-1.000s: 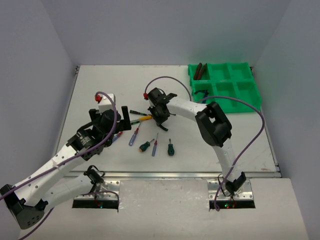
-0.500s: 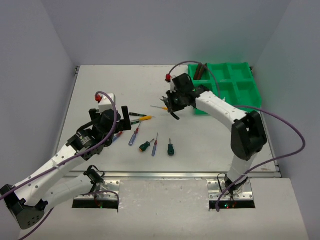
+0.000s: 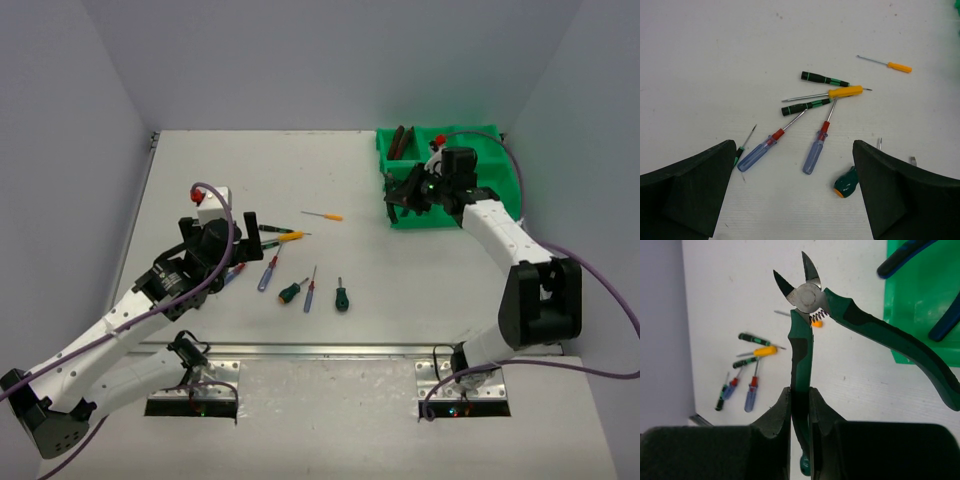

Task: Sort the tools into containers

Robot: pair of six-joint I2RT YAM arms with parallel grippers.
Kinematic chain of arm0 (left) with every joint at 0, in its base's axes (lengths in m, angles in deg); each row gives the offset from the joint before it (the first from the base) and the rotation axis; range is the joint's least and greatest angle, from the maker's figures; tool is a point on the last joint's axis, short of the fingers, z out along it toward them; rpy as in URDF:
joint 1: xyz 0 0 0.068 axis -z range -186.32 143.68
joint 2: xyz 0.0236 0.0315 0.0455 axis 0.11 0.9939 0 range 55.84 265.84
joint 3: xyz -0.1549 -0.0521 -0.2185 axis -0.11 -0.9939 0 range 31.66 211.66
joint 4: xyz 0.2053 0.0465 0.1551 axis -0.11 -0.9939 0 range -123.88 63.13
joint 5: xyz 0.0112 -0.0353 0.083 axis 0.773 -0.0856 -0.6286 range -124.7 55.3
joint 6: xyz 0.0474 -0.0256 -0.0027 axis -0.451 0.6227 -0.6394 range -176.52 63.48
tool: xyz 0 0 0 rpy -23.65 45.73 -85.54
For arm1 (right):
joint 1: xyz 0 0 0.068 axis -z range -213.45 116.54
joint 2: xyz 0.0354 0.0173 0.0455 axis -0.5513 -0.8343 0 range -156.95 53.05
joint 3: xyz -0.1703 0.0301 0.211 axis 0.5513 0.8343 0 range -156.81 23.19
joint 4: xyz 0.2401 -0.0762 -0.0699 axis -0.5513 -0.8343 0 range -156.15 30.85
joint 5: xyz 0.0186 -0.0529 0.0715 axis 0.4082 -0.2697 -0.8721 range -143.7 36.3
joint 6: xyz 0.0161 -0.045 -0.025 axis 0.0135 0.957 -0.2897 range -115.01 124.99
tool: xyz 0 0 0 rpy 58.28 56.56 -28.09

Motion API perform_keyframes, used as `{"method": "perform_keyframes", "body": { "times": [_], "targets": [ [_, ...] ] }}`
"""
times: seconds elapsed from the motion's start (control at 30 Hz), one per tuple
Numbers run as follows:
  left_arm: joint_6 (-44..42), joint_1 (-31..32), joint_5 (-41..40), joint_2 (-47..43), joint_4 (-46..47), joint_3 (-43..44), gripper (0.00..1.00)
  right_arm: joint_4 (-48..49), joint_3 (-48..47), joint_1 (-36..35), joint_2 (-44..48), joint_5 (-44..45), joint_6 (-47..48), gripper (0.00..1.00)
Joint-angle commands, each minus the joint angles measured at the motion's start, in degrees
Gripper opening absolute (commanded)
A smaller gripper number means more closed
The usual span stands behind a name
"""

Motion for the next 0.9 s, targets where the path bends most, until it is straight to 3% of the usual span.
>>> {"method": "perform_keyframes", "body": {
  "times": [0.0, 0.2, 0.43, 0.87],
  "targets": [
    [-0.70, -0.46, 0.32, -0.48, 2.50, 0.01, 1.00, 15.35, -0.14, 5.99, -0.62, -8.26, -12.07, 0.00],
    [-0.59, -0.46, -0.11, -0.87, 2.23, -0.08, 1.00, 21.46, -3.70, 9.44, -8.74, -12.21, -21.32, 0.00],
    [-0.43, -0.46, -0.48, -1.19, 2.00, -0.08, 1.00, 32.26, 1.43, 9.51, -10.48, -5.58, -33.26, 0.00],
    [-0.70, -0.46, 0.58, -1.46, 2.36, -0.17, 1.00, 39.87, 5.35, 9.60, -12.97, 4.48, -38.89, 0.00]
  ]
}}
